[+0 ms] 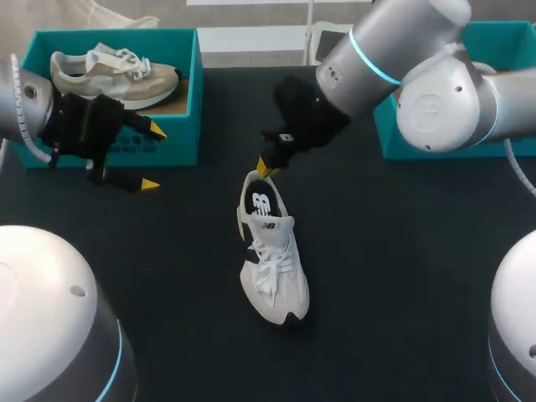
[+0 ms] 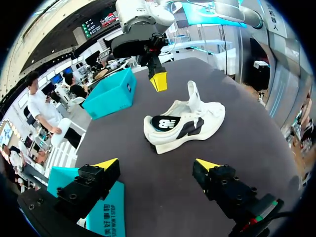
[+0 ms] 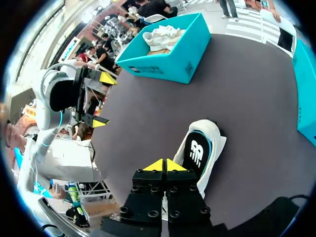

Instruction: Take the shoe out of the shoebox, open the shoe tongue, remove and reinsert the insole, then place the shoe into the shoebox

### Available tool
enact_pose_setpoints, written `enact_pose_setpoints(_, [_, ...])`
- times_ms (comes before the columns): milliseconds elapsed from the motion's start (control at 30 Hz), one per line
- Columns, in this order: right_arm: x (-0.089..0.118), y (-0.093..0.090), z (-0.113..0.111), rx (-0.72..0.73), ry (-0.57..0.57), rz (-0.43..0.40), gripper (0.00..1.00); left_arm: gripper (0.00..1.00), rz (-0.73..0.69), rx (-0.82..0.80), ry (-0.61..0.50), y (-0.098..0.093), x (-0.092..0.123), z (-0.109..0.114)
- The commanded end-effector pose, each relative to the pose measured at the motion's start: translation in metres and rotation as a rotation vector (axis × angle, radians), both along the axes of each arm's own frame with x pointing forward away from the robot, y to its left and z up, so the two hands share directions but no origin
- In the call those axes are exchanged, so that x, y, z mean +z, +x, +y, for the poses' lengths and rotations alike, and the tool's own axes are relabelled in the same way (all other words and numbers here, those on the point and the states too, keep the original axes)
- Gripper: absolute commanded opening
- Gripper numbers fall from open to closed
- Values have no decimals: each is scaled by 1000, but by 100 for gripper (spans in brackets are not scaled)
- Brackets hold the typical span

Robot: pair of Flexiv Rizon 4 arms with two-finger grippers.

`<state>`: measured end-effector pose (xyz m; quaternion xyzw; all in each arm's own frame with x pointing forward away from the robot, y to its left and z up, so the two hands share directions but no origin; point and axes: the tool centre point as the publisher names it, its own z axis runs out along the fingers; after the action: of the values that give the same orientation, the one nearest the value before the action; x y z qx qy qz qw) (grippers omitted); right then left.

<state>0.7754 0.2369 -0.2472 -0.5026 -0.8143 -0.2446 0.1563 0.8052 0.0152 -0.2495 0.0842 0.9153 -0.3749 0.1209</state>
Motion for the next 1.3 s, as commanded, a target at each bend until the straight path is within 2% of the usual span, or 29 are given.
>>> enact_pose_setpoints(33, [5,1,4,-66,-325,-99,0,100,0,0,3,-1,0,0])
enact_pose_setpoints(367, [5,1,4,-66,-325,-99,0,100,0,0,3,-1,0,0])
enact_pose_setpoints(467, [-3,-1,8,-128,-425,-99,0,100,0,0,3,-1,0,0])
enact_pose_setpoints(667, [-23,-4,18,-214,-498,-82,0,100,0,0,3,-1,0,0])
enact_pose_setpoints(733, [-33,-4,21,-251,-491,-83,0,100,0,0,3,-1,0,0])
enact_pose_setpoints(800, [-45,-5,23,-275,-531,-87,0,100,0,0,3,-1,0,0])
enact_pose_setpoints(900, [-61,-5,25,-331,-535,-106,0,100,0,0,3,-1,0,0])
enact_pose_setpoints(1033, [-83,-7,23,-360,-516,-81,0,100,0,0,3,-1,0,0])
enact_pose_setpoints(1300, [-90,-13,9,-395,-517,-66,0,100,0,0,3,-1,0,0])
